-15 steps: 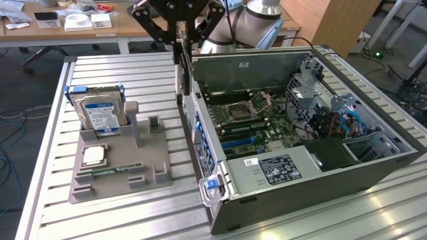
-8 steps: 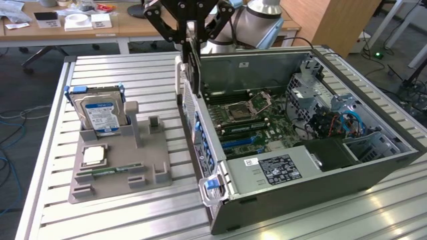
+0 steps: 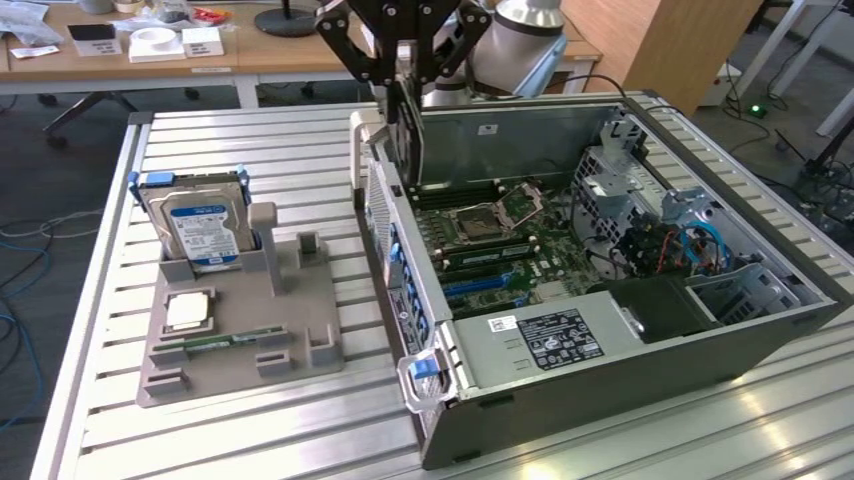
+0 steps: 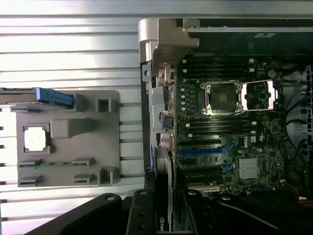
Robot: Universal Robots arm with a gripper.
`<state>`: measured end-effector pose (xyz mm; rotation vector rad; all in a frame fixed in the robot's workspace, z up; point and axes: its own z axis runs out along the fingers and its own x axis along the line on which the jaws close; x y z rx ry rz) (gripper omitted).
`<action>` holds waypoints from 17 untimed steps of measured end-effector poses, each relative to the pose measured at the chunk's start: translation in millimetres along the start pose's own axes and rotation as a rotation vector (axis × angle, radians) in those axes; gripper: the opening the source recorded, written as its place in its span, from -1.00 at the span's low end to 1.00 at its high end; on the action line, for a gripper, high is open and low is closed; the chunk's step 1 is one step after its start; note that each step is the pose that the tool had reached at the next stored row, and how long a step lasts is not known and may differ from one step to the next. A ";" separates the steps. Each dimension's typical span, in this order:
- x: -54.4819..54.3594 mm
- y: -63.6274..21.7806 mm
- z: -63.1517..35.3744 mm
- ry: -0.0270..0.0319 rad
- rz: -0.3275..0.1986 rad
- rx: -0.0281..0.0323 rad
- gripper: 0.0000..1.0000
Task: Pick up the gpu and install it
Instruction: 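Pick up the gpu and move the gpu toward the slot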
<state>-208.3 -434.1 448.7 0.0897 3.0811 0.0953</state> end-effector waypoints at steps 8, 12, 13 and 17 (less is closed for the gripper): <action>-20.0 2.5 1.3 0.0001 0.000 -0.0024 -0.47; -30.9 3.6 2.0 0.0002 0.000 -0.0034 -0.47; -33.9 3.9 2.2 0.0002 0.000 -0.0038 -0.47; -44.8 5.1 2.9 0.0003 0.000 -0.0048 -0.47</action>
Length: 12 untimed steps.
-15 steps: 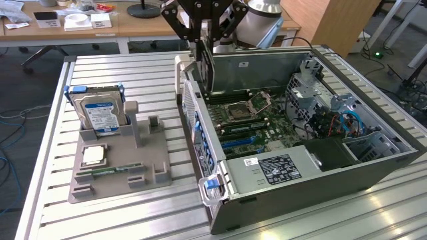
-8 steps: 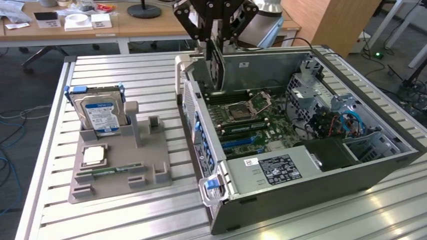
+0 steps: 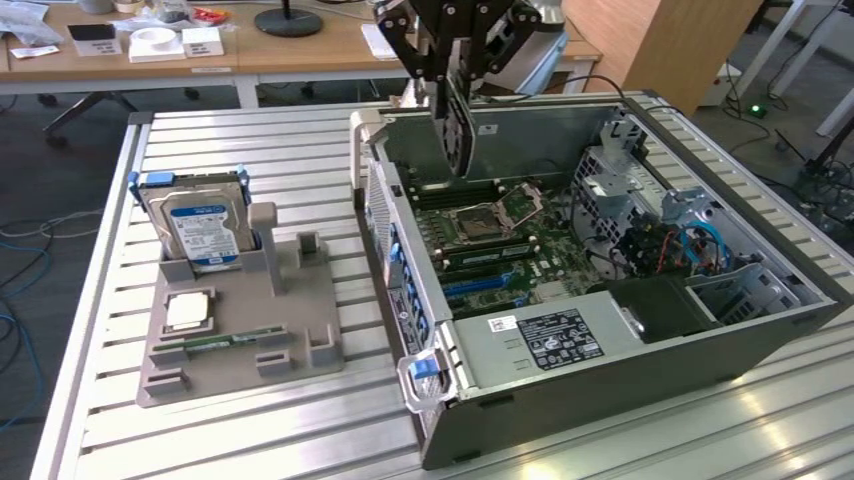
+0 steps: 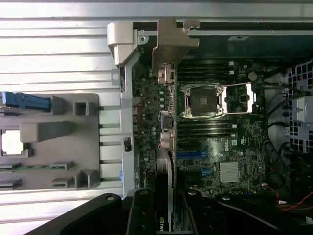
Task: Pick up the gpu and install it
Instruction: 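Pick up the gpu and move the gpu toward the slot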
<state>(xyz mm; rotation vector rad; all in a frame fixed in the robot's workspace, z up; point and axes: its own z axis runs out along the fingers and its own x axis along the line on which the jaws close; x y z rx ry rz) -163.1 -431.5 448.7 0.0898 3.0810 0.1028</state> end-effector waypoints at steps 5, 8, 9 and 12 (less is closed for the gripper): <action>-13.5 1.4 0.9 0.0000 0.000 -0.0015 -0.47; -21.3 2.2 1.4 0.0001 0.000 -0.0022 -0.47; -23.9 2.5 1.5 0.0001 0.000 -0.0025 -0.47; -31.9 3.4 2.0 0.0002 0.000 -0.0031 -0.47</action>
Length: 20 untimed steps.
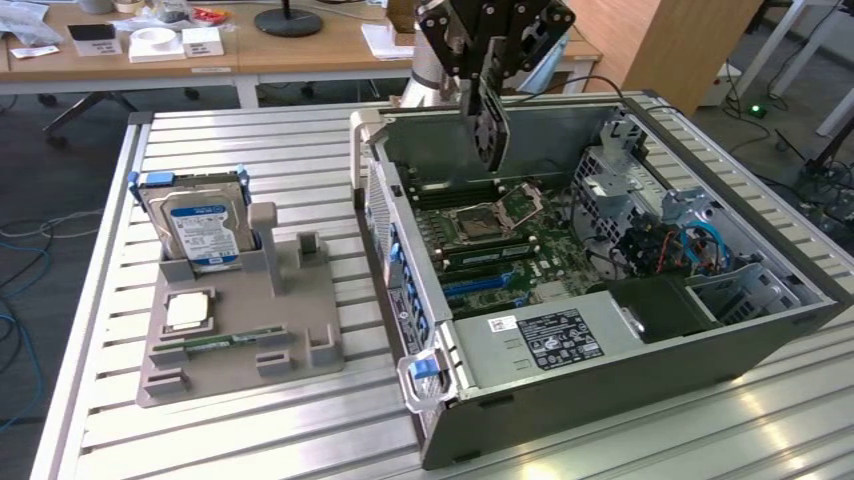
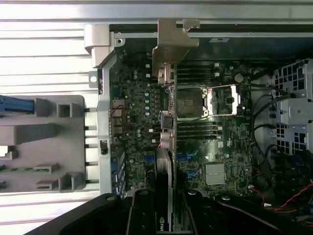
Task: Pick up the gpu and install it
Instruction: 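Pick up the gpu and move the gpu toward the slot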
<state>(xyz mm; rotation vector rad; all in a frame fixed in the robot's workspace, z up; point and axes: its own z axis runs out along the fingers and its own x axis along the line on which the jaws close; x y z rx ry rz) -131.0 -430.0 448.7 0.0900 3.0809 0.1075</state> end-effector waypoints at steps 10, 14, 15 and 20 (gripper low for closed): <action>-26.6 3.4 1.8 0.0000 0.000 -0.0015 -0.47; -37.2 5.0 2.4 0.0001 0.000 -0.0018 -0.47; -39.7 5.3 2.6 0.0001 0.000 -0.0020 -0.47; -52.7 7.2 3.5 0.0002 0.000 -0.0025 -0.47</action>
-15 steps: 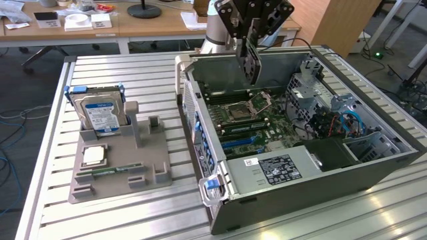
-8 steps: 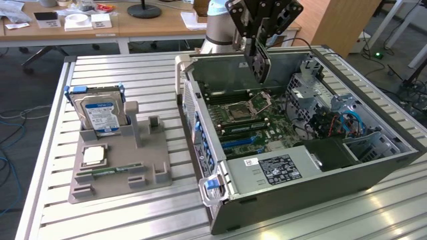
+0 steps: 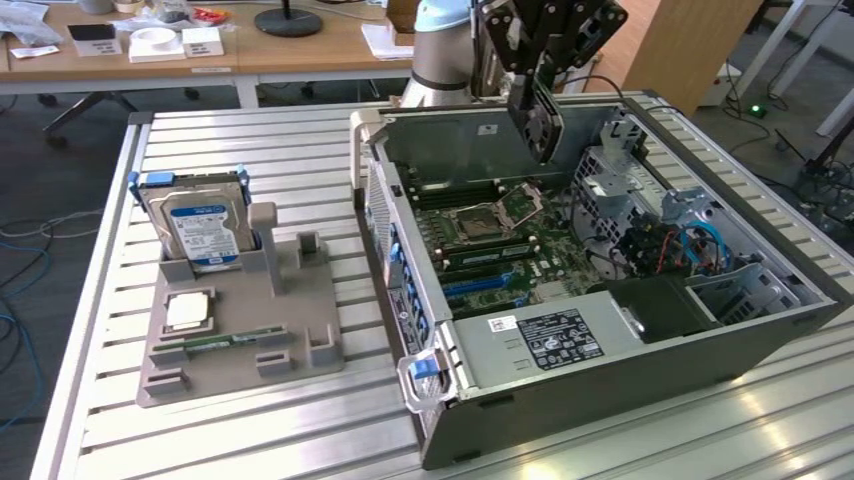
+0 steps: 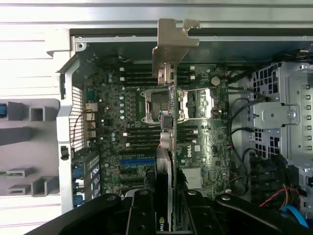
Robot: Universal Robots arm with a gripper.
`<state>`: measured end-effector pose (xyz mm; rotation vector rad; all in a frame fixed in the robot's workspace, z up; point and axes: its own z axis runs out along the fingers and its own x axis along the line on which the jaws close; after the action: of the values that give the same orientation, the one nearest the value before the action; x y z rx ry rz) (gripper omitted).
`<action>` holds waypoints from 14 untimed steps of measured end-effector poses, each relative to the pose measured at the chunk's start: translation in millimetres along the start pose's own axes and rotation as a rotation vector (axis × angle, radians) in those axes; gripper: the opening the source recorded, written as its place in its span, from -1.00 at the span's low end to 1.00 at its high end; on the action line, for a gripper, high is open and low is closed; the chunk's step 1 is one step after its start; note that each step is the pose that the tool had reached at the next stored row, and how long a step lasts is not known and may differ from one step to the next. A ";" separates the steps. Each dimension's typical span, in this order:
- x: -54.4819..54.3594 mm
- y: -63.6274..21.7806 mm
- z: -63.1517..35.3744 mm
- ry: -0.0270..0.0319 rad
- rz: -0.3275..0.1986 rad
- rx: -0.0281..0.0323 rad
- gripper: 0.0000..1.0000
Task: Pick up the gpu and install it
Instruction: 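Pick up the gpu and move the gpu toward the slot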
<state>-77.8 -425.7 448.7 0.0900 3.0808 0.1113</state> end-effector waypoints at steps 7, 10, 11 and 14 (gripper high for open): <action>-18.3 2.5 1.2 0.0001 0.000 -0.0012 -0.47; -26.2 3.7 1.8 0.0000 0.000 -0.0017 -0.47; -29.2 4.1 2.0 0.0001 0.000 -0.0017 -0.47; -37.6 5.4 2.5 0.0001 0.000 -0.0022 -0.47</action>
<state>-39.9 -422.5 448.7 0.0899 3.0808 0.1147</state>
